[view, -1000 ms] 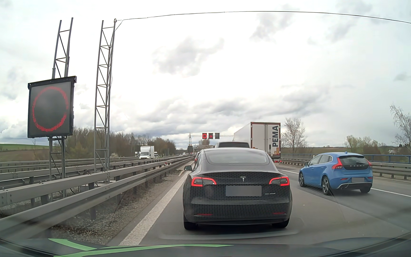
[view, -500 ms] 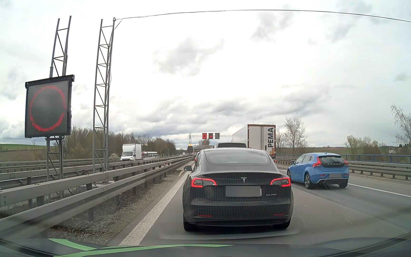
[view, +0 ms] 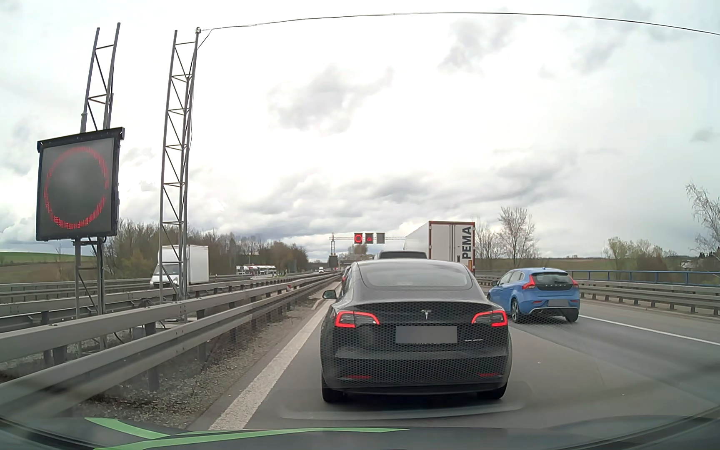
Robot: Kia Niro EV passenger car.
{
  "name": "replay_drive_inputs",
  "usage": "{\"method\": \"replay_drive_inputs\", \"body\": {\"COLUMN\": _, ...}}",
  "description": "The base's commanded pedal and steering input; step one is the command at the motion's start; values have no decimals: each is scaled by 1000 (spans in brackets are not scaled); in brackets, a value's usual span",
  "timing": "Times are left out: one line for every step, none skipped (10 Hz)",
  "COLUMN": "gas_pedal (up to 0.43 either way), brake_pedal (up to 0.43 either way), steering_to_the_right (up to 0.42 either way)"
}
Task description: Follow the waypoints while adhering to traffic rules and regulations
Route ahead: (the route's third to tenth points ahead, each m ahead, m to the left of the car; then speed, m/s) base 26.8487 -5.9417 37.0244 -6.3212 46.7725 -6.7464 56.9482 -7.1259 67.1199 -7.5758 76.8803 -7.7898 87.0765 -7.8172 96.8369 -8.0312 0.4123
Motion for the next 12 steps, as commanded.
{"method": "replay_drive_inputs", "body": {"gas_pedal": 0, "brake_pedal": 0, "steering_to_the_right": -4}}
{"method": "replay_drive_inputs", "body": {"gas_pedal": 0, "brake_pedal": 0, "steering_to_the_right": -5}}
{"method": "replay_drive_inputs", "body": {"gas_pedal": 0, "brake_pedal": 0, "steering_to_the_right": -6}}
{"method": "replay_drive_inputs", "body": {"gas_pedal": 0, "brake_pedal": 0, "steering_to_the_right": -8}}
{"method": "replay_drive_inputs", "body": {"gas_pedal": 0, "brake_pedal": 0, "steering_to_the_right": -8}}
{"method": "replay_drive_inputs", "body": {"gas_pedal": 0, "brake_pedal": 0, "steering_to_the_right": -8}}
{"method": "replay_drive_inputs", "body": {"gas_pedal": 39, "brake_pedal": 0, "steering_to_the_right": -8}}
{"method": "replay_drive_inputs", "body": {"gas_pedal": 98, "brake_pedal": 0, "steering_to_the_right": -8}}
{"method": "replay_drive_inputs", "body": {"gas_pedal": 98, "brake_pedal": 0, "steering_to_the_right": -8}}
{"method": "replay_drive_inputs", "body": {"gas_pedal": 110, "brake_pedal": 0, "steering_to_the_right": -8}}
{"method": "replay_drive_inputs", "body": {"gas_pedal": 110, "brake_pedal": 0, "steering_to_the_right": -8}}
{"method": "replay_drive_inputs", "body": {"gas_pedal": 110, "brake_pedal": 0, "steering_to_the_right": -8}}
